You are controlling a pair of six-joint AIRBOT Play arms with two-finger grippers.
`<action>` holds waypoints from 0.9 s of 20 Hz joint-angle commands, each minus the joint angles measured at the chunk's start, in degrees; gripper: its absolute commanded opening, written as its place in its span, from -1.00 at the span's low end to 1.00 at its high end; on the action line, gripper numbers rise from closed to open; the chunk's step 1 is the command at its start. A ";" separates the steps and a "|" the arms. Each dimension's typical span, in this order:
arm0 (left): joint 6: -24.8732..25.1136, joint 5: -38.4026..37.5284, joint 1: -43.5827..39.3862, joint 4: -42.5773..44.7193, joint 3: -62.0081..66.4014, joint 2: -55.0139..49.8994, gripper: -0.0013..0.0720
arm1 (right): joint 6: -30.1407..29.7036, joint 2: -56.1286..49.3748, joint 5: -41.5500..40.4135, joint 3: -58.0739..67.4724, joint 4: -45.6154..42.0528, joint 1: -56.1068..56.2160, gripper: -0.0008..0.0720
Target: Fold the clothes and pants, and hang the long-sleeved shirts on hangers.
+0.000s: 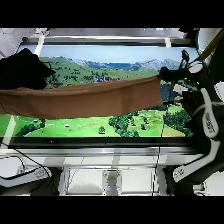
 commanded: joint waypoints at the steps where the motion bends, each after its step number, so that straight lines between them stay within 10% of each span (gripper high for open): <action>1: -9.03 5.40 -4.76 10.40 4.46 -7.74 -0.93 | 3.15 -11.56 -5.51 11.02 0.48 1.88 -0.94; 15: -12.96 12.63 -9.01 9.68 7.69 -12.98 -0.92 | 5.90 -16.61 -4.90 16.11 4.50 3.61 -0.94; 16: -12.96 12.48 -9.03 9.68 7.69 -12.22 -0.74 | 5.92 -16.61 -3.37 17.05 4.50 3.41 -0.94; 18: -12.94 11.50 -8.76 9.70 7.69 -9.35 0.79 | 5.88 -16.61 2.45 20.81 4.02 2.38 -0.61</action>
